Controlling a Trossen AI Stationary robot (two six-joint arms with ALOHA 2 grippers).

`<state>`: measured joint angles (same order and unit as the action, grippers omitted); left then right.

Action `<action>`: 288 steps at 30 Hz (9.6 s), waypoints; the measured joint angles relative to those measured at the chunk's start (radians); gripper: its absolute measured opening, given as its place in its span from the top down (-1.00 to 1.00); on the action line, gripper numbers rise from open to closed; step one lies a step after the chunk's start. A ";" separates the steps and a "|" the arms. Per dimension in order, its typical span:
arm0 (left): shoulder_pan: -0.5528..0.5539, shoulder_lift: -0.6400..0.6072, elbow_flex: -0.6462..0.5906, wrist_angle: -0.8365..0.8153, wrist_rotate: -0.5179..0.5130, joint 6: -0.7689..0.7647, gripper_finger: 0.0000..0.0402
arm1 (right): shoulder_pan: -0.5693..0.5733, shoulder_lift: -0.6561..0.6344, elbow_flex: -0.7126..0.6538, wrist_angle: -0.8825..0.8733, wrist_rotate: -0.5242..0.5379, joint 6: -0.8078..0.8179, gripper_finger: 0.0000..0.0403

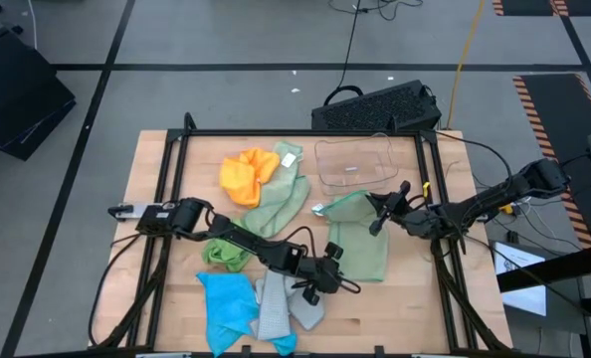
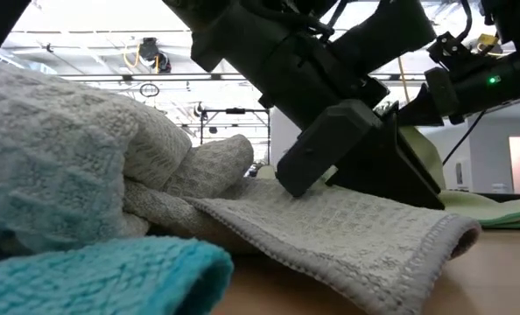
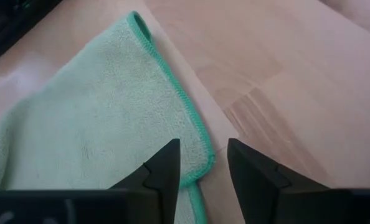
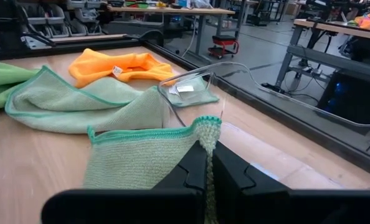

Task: Fold microfiber towels
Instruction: Fold the bottom light green microfiber towel

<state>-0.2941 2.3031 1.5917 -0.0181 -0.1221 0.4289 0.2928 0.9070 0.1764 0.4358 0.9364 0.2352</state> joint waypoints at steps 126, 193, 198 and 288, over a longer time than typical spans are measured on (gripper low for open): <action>-0.007 -0.080 -0.030 -0.289 0.122 -0.364 0.61 | 0.059 0.000 0.000 -0.013 -0.182 0.224 0.98; 0.178 -0.241 -0.094 -0.274 -0.164 -0.867 -0.35 | 0.169 -0.153 0.000 -0.111 -0.127 0.187 0.98; 0.189 -0.241 -0.094 -0.299 -0.167 -0.913 0.02 | 0.169 -0.153 0.000 -0.111 -0.127 0.179 0.98; 0.350 -0.303 -0.222 -0.090 0.423 -0.592 0.94 | 0.169 -0.153 0.000 -0.057 -0.182 0.030 0.98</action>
<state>0.0562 2.0006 1.3697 -0.1077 0.3005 -0.1632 0.4618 0.7540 0.1768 0.3788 0.7540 0.2653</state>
